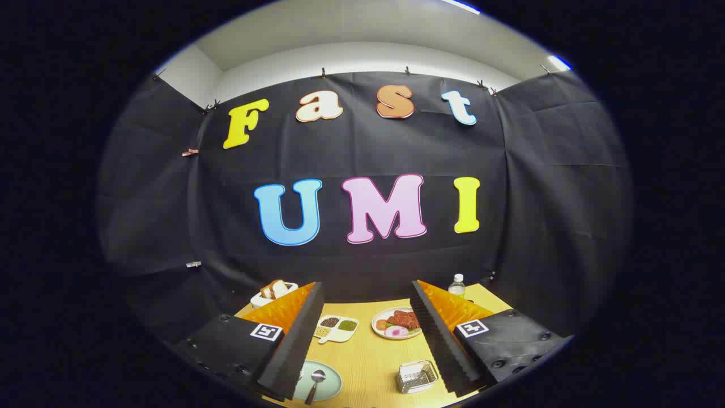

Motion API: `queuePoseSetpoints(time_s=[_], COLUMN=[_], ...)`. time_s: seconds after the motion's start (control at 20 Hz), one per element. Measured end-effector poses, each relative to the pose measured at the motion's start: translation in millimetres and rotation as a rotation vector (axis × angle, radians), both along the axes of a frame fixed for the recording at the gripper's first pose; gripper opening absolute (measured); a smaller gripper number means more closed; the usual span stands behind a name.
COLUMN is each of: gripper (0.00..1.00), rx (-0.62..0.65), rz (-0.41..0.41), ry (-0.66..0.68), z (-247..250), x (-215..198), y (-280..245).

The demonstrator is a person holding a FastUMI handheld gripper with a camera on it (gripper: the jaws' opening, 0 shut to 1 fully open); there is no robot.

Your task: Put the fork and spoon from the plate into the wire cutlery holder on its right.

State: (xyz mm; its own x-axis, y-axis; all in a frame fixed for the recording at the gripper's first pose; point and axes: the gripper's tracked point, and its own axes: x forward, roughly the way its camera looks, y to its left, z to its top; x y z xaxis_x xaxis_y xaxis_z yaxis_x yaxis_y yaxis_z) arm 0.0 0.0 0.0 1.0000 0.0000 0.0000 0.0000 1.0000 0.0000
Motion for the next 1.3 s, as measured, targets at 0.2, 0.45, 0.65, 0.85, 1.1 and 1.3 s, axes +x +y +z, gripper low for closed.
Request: queuePoseSetpoints(time_s=[0.2,0.45,0.65,0.85,1.1,1.3], gripper=[0.95,0.95,0.96,0.96,0.97,0.97], rx=[-0.034,-0.048,-0.051,-0.046,-0.041,-0.046], rz=[-0.019,-0.010,-0.021,-0.040,-0.033,-0.025], ry=[0.028,0.080,0.084,0.080,0.114,0.207], z=[-12.8,-31.3,-32.2,-26.2,-44.2,-80.4], x=[-0.3,0.4,2.9,5.5,7.4,10.6], y=[1.1,9.7,7.4,1.4,6.9,13.9])
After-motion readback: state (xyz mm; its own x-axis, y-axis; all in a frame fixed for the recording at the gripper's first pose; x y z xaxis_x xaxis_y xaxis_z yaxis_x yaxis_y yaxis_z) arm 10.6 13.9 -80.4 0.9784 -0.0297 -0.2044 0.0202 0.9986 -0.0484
